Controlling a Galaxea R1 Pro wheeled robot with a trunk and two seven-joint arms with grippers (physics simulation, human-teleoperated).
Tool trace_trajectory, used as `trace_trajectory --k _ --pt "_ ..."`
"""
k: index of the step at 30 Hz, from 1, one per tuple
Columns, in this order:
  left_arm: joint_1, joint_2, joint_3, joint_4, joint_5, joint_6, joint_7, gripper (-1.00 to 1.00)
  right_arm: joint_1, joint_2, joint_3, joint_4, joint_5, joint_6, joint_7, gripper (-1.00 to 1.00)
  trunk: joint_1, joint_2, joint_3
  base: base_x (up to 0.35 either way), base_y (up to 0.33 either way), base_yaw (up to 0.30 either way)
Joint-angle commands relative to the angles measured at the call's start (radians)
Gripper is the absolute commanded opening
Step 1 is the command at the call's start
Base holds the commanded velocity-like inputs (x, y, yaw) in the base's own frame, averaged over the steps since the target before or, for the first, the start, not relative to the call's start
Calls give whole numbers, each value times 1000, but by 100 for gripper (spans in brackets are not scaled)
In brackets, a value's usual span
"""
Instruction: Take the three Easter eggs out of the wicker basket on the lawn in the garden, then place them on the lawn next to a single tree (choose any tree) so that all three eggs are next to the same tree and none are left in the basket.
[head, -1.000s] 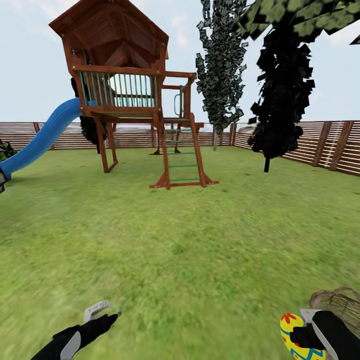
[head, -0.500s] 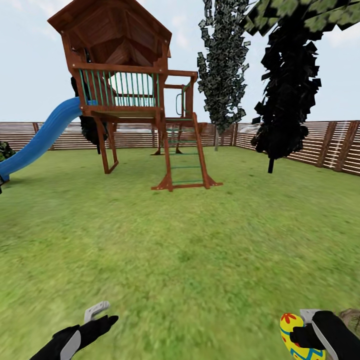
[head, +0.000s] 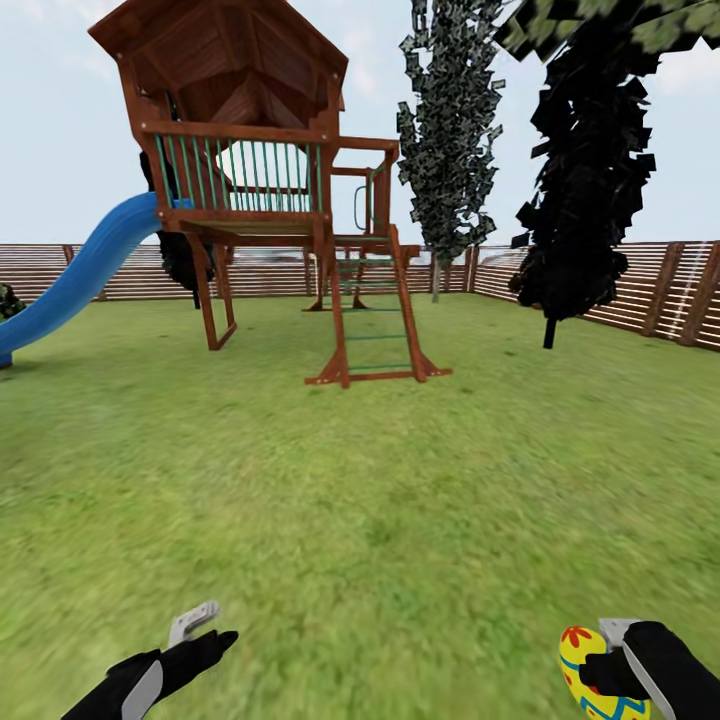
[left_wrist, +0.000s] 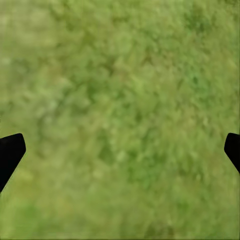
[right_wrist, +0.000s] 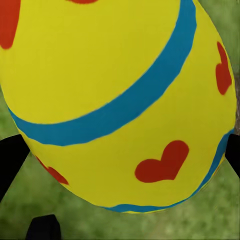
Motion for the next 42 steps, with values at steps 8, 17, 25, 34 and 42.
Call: trace_trajectory --k 8,17,25,34,42 --pt "0 -3 4 3 7 9 -4 100 0 -1 1 -1 -5 4 2 -100 1 -1 -1 327 130 -87" --pt "0 -3 4 6 7 9 -3 100 0 -1 2 -2 -4 4 1 -100 1 -1 -1 327 130 -103" --pt "0 -3 4 8 8 8 -4 100 0 -1 1 -1 -6 4 1 -100 1 -1 -1 326 130 -49" --pt "0 -3 4 8 8 8 -4 100 0 1 2 -1 -4 4 1 -100 1 -1 -1 327 130 -114" --pt "0 -6 4 8 7 8 -3 100 0 1 2 0 -7 4 1 -100 1 -1 -1 327 129 -85"
